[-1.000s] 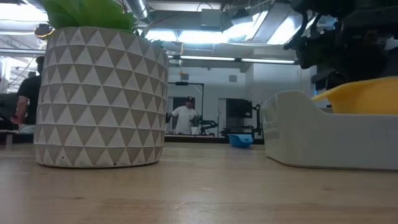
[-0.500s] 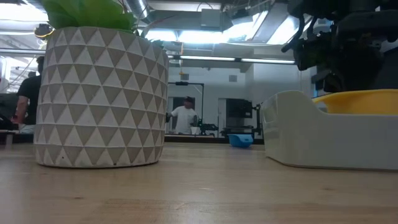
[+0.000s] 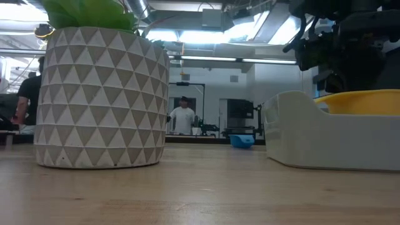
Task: Nest measuring cups in basket
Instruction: Stack the yellow measuring cup on top of the blue measuring cup in the grey bin
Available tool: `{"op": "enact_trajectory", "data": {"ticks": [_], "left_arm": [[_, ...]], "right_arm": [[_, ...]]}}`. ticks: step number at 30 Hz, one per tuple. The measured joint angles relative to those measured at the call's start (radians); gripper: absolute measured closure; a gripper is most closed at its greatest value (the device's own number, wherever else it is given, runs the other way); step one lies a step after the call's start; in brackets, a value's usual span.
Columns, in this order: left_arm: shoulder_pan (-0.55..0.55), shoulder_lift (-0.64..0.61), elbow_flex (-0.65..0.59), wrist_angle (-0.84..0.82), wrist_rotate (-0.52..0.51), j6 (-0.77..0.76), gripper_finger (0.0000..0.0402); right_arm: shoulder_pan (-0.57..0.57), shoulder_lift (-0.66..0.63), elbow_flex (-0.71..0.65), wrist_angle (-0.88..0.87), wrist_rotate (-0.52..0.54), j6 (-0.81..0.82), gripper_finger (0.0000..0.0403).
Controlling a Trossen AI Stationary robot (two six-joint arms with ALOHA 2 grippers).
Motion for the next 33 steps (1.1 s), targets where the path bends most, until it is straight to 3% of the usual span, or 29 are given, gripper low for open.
{"op": "enact_trajectory", "data": {"ticks": [25, 28, 33], "left_arm": [[0.0, 0.0, 0.0, 0.0, 0.0, 0.0, 0.0284], [0.0, 0.0, 0.0, 0.0, 0.0, 0.0, 0.0284], [0.0, 0.0, 0.0, 0.0, 0.0, 0.0, 0.0284]], "right_arm": [[-0.001, 0.0, 0.0, 0.009, 0.001, 0.027, 0.0366], [0.0, -0.001, 0.0, 0.008, 0.008, 0.024, 0.0353], [0.0, -0.001, 0.0, -0.006, 0.022, 0.02, 0.0296]]}}
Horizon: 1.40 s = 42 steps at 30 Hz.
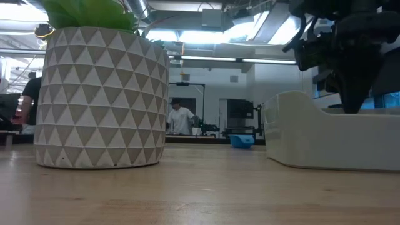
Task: Nest measuring cups in basket
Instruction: Stack the yellow measuring cup on top of the blue measuring cup in the grey bin, then stack the violet measuring cup on top of the yellow measuring cup in the grey bin
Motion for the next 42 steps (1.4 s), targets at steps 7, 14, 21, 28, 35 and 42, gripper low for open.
{"op": "enact_trajectory", "data": {"ticks": [7, 14, 21, 28, 35, 42], "left_arm": [[0.0, 0.0, 0.0, 0.0, 0.0, 0.0, 0.0284], [0.0, 0.0, 0.0, 0.0, 0.0, 0.0, 0.0284], [0.0, 0.0, 0.0, 0.0, 0.0, 0.0, 0.0284], [0.0, 0.0, 0.0, 0.0, 0.0, 0.0, 0.0284], [0.0, 0.0, 0.0, 0.0, 0.0, 0.0, 0.0284], [0.0, 0.0, 0.0, 0.0, 0.0, 0.0, 0.0284]], "right_arm": [[0.0, 0.0, 0.001, -0.016, -0.069, -0.013, 0.0267], [0.003, 0.0, 0.089, -0.171, -0.01, -0.038, 0.0266], [0.048, 0.0, 0.24, -0.211, -0.059, -0.002, 0.0266], [0.2, -0.001, 0.335, -0.128, -0.048, 0.1, 0.0266], [0.356, -0.001, 0.331, 0.126, -0.027, 0.157, 0.0266], [0.463, 0.0, 0.329, 0.247, -0.023, 0.204, 0.0266]]}}
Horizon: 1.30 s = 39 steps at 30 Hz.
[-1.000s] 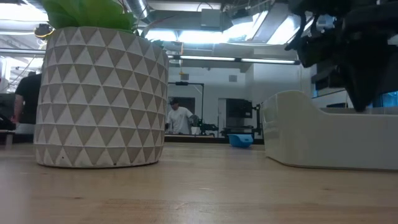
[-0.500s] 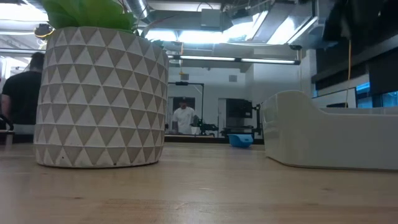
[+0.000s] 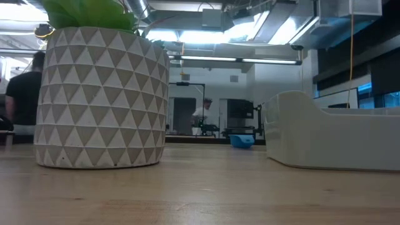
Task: Nest measuring cups in basket
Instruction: Stack the violet measuring cup on top of the yellow measuring cup in the grey bin
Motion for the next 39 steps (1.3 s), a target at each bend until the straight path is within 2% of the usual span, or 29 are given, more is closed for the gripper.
{"op": "enact_trajectory", "data": {"ticks": [6, 14, 33, 39], "left_arm": [[0.0, 0.0, 0.0, 0.002, -0.002, 0.0, 0.0284], [0.0, 0.0, 0.0, 0.002, -0.003, 0.0, 0.0284], [0.0, 0.0, 0.0, 0.0, -0.003, 0.0, 0.0284], [0.0, 0.0, 0.0, 0.0, -0.003, 0.0, 0.0284]], "right_arm": [[0.081, 0.028, -0.001, 0.09, 0.074, 0.028, 0.0266], [0.142, 0.129, -0.001, 0.173, 0.108, 0.018, 0.0266], [0.126, 0.244, -0.001, 0.177, 0.101, -0.014, 0.0267], [0.122, 0.261, -0.001, 0.177, 0.136, -0.095, 0.0267]]}}
